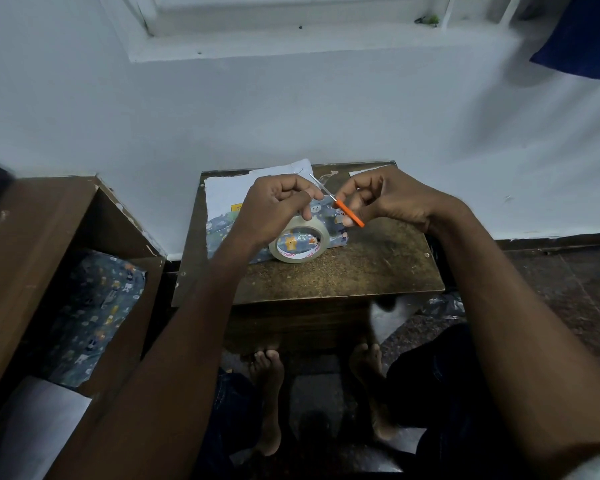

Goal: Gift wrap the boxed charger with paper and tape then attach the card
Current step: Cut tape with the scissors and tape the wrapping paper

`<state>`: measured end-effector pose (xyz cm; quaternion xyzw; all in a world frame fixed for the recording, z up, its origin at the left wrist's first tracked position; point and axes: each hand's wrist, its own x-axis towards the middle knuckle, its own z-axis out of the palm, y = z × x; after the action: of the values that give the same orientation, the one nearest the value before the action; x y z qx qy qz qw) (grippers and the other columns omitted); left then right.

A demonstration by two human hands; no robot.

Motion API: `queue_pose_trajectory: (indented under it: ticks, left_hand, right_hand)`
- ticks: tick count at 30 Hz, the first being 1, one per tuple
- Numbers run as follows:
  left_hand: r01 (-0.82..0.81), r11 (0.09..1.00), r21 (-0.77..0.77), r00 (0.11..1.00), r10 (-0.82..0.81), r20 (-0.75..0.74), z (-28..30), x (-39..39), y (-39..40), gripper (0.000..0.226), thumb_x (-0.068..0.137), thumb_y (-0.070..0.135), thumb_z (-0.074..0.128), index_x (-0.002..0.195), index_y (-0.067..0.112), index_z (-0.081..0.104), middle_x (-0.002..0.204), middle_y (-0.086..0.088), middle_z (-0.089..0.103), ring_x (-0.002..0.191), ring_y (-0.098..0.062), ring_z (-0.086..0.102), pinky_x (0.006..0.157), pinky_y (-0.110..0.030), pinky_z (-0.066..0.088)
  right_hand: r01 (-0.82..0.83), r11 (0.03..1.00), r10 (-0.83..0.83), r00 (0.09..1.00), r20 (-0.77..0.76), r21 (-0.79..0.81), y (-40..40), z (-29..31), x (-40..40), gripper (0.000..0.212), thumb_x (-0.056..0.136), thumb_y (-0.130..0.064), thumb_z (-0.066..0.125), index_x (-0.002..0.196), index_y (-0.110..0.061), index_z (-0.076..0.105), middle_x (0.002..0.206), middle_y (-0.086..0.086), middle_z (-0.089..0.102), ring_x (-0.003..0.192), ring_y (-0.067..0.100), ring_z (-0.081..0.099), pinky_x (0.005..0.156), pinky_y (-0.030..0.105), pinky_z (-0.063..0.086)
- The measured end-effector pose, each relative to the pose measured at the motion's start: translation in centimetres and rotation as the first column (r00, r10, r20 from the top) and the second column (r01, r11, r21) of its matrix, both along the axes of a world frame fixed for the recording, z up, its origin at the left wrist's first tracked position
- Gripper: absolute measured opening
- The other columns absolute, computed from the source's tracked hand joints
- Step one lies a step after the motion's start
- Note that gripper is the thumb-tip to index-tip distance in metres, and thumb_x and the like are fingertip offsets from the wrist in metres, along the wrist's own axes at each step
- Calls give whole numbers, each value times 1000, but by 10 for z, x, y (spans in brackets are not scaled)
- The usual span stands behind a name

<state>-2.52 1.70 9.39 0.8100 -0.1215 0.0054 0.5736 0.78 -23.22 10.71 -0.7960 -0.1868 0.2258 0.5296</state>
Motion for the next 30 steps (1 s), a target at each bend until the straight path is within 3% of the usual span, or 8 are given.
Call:
queue_pose_trajectory:
  ticks: [4,7,9,15,19,21,24,30]
  left_hand:
    - [-7,1000,20,1000,7,-14,-1,1,1,18,100,9,64,96,10,82,68,-11,72,68,-19,67,88,-43,61]
    - [-71,996,54,997,72,-16,-1,1,1,20,101,11,64,96,14,83,68,-8,73,69,-12,68,80,-25,58]
    - [-158,985,69,987,160,-26,-1,1,1,21,100,13,63,96,17,83,69,-4,75,70,-8,69,78,-18,55]
    - [-227,973,29,966,229,-121,-6,6,6,16,91,23,67,95,23,83,75,-4,78,82,-21,75,93,-42,61]
    - [-216,976,-30,961,207,-182,-9,5,-1,11,90,21,81,101,22,81,83,-12,79,76,-18,71,86,-40,60]
    - [-209,976,-57,956,191,-223,-9,6,-5,24,86,26,88,108,20,80,83,-12,78,77,-15,71,81,-35,59]
    - [-236,966,-105,942,201,-268,-9,5,-11,34,83,22,92,112,14,77,74,4,76,73,-8,73,71,-22,58]
    - [-297,934,-196,925,230,-302,-13,3,-19,35,80,1,89,112,4,77,89,-11,82,79,-20,80,76,-32,65]
  right_hand:
    - [21,1000,-21,999,30,-7,-2,2,0,30,79,3,85,106,-7,77,89,21,77,81,25,74,84,40,60]
    - [76,994,-65,990,125,-80,-2,1,-2,26,78,1,86,100,-12,78,83,18,77,76,22,71,80,38,59]
    - [130,971,-82,969,235,-199,-1,-1,-3,24,78,-2,81,94,-20,78,75,6,77,69,13,69,75,33,56]
    - [262,886,-101,915,391,-384,0,-2,-6,24,73,-6,78,85,-26,77,70,-7,74,69,14,69,75,35,57]
    - [353,882,-179,863,472,-311,12,-1,-8,27,69,-3,82,87,-22,79,69,-8,73,60,-2,64,65,24,49]
    - [385,886,-236,854,464,-257,21,-1,-9,29,65,-4,86,88,-21,80,69,-7,74,63,3,68,67,25,53]
    - [399,886,-252,842,477,-237,34,-5,-12,30,63,-7,88,88,-21,79,68,-6,74,64,8,70,64,27,54]
    - [386,887,-218,833,508,-253,52,-8,-17,28,69,-16,91,91,-22,76,71,-6,74,64,1,67,63,24,45]
